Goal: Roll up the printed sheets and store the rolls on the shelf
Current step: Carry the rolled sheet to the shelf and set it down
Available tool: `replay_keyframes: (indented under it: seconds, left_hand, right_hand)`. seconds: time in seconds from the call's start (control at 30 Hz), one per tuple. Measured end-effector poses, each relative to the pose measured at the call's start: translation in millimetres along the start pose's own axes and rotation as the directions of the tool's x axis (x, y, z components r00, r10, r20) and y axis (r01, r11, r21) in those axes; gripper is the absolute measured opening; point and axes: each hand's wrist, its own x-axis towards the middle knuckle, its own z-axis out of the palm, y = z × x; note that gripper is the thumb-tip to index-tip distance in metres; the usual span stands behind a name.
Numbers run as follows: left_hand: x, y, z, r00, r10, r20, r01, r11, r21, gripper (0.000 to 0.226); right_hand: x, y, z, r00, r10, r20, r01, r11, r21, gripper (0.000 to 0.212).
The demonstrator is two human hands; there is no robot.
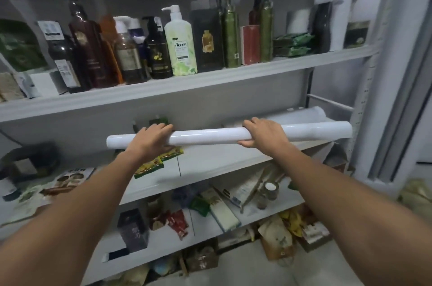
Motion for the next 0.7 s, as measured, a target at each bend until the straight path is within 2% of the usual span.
replay_keyframes:
  seconds: [0.23, 0.43, 0.7]
  left_hand:
    - [71, 50, 32, 1.000, 0.000, 0.007, 0.000, 0.999, 0.044, 0.038]
    - [135, 111, 72, 0.999, -0.052, 0.005, 0.052, 0.998, -0.028, 0.037]
    - [208, 190, 117, 0.982, -0.160, 0.104, 0.171, 0.979, -0.111, 0.044]
  right_hand:
    - [13, 74, 44, 0.999, 0.028, 0.029, -0.028, 1.000, 0.009, 0.050]
    - [28, 167, 74, 0.999, 0.011, 0.052, -0.012, 1.000, 0.003, 0.051]
    - [51, 274, 127, 0.992, -0.059, 0.114, 0.056, 0.998, 0.032, 0.052]
